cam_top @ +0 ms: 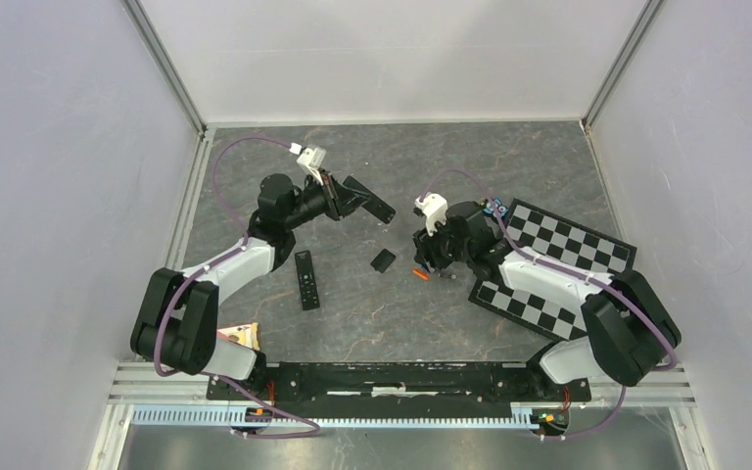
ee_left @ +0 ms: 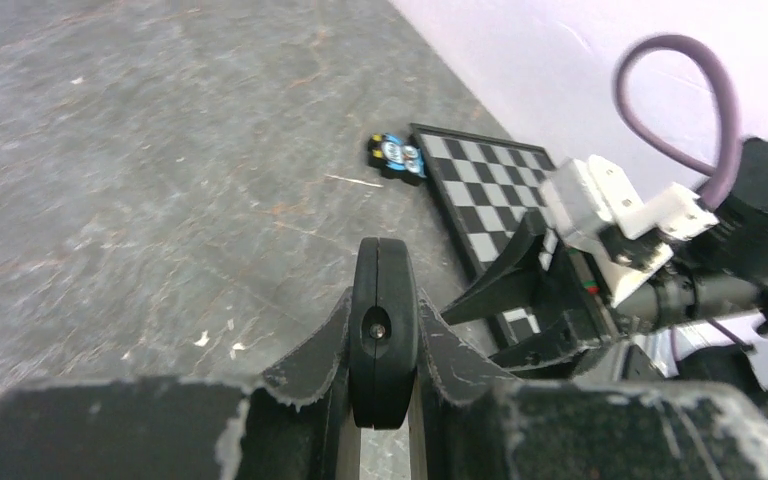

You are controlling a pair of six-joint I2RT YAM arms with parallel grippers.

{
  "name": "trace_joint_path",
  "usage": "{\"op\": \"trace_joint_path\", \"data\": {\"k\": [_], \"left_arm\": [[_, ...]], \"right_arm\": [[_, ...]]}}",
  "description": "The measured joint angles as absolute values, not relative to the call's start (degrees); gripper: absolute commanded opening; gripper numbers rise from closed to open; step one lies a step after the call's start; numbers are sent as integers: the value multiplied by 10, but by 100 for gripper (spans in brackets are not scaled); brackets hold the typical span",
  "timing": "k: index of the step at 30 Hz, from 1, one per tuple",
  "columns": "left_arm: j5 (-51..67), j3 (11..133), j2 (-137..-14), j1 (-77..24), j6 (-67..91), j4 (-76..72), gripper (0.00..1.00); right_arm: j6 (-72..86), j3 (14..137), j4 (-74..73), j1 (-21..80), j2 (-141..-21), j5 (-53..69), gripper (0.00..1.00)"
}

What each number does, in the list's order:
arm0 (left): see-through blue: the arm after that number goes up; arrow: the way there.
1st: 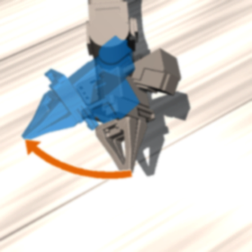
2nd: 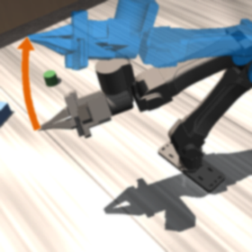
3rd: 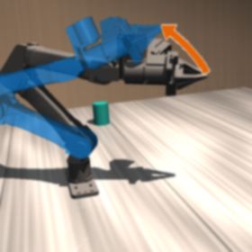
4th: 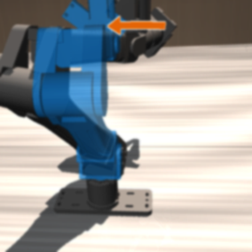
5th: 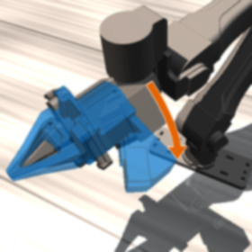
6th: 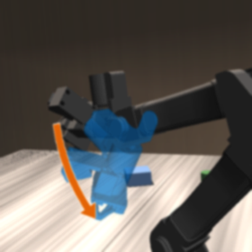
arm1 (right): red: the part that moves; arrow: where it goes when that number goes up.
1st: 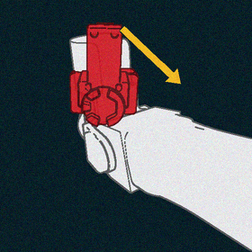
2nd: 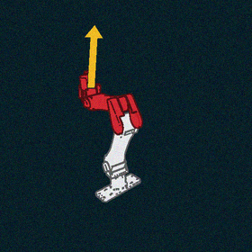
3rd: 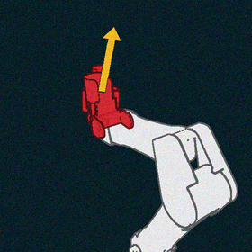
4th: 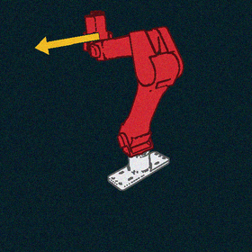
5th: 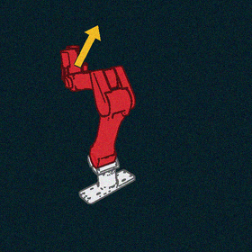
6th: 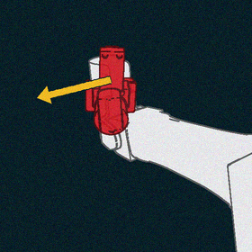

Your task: Load the batteries into the remote control

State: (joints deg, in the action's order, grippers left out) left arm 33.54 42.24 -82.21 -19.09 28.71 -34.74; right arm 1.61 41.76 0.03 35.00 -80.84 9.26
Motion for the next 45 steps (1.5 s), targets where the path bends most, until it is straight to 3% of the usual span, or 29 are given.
{"op": "trace_joint_path", "data": {"k": [5,8,12,18,21,24,27,29,30,45], "left_arm": [[436,422,-822,-190,288,-383,2],[507,423,-822,-190,288,-396,2],[595,423,-819,-190,299,-424,2],[681,425,-808,-206,385,-541,7],[706,427,-804,-215,440,-607,9],[715,427,-800,-215,480,-658,12],[714,428,-797,-213,513,-695,32],[709,428,-796,-213,537,-715,52],[702,428,-796,-215,555,-728,54],[522,381,-781,-224,722,-791,39]], "right_arm": [[2,418,2,353,-776,146,86],[-6,418,15,353,-717,178,91],[-23,444,14,353,-660,224,91],[-32,519,-16,353,-676,341,77],[-23,524,-23,354,-685,377,61],[5,523,-8,356,-684,417,38],[66,509,45,356,-681,463,11],[128,483,105,357,-673,476,3],[143,474,125,356,-672,478,1],[378,388,364,356,-672,412,0]]}}
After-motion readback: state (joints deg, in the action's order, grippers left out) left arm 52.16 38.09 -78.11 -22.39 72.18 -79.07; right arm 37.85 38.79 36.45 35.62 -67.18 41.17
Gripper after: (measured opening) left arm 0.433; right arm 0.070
